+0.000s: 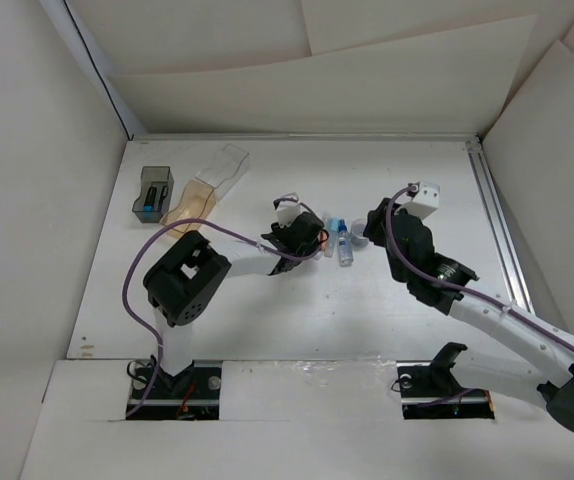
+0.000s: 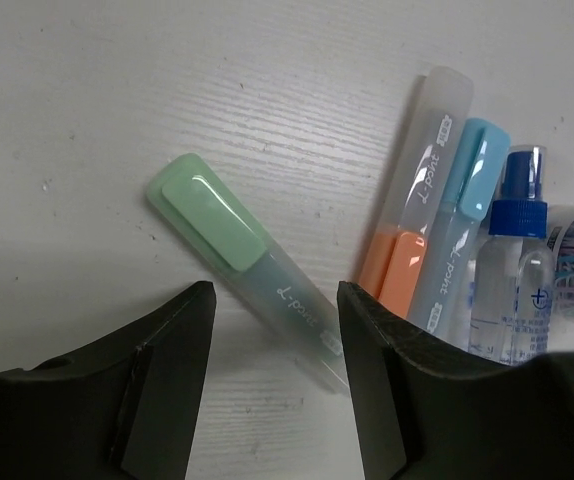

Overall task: Sort the stationery into containers
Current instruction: Pick up the pen from the center of the board.

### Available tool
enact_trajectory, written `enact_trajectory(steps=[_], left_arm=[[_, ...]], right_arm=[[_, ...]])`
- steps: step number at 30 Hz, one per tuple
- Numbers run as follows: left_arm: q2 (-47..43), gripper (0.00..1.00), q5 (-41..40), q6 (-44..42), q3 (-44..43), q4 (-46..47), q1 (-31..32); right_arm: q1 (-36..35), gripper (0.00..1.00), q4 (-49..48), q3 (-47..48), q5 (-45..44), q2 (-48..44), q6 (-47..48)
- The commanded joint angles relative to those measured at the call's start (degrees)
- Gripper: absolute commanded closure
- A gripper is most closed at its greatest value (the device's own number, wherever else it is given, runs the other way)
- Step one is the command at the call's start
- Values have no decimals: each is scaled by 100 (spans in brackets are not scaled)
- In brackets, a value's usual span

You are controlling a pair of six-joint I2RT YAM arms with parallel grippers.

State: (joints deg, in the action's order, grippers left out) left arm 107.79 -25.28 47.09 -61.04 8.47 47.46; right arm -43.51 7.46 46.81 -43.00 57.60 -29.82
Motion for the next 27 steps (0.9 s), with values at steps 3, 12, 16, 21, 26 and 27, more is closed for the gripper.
enact_trajectory(steps=[3, 12, 16, 21, 26, 27], left_arm=[[172, 51, -188, 20, -242, -12, -96], [225, 67, -802, -613, -461, -416, -97], [225, 67, -1102, -1017, -515, -469, -150], [357, 65, -980, -1658, -690, -170, -334], [498, 60, -926, -1809, -875, -223, -334], [498, 60, -926, -1809, -875, -223, -334]], right_arm=[[26, 50, -184, 206, 73, -48, 56], [26, 50, -184, 206, 73, -48, 56], [26, 50, -184, 206, 73, -48, 56], [26, 50, -184, 206, 73, 5, 56], [26, 50, -184, 206, 73, 5, 56], [26, 50, -184, 206, 73, 5, 56]])
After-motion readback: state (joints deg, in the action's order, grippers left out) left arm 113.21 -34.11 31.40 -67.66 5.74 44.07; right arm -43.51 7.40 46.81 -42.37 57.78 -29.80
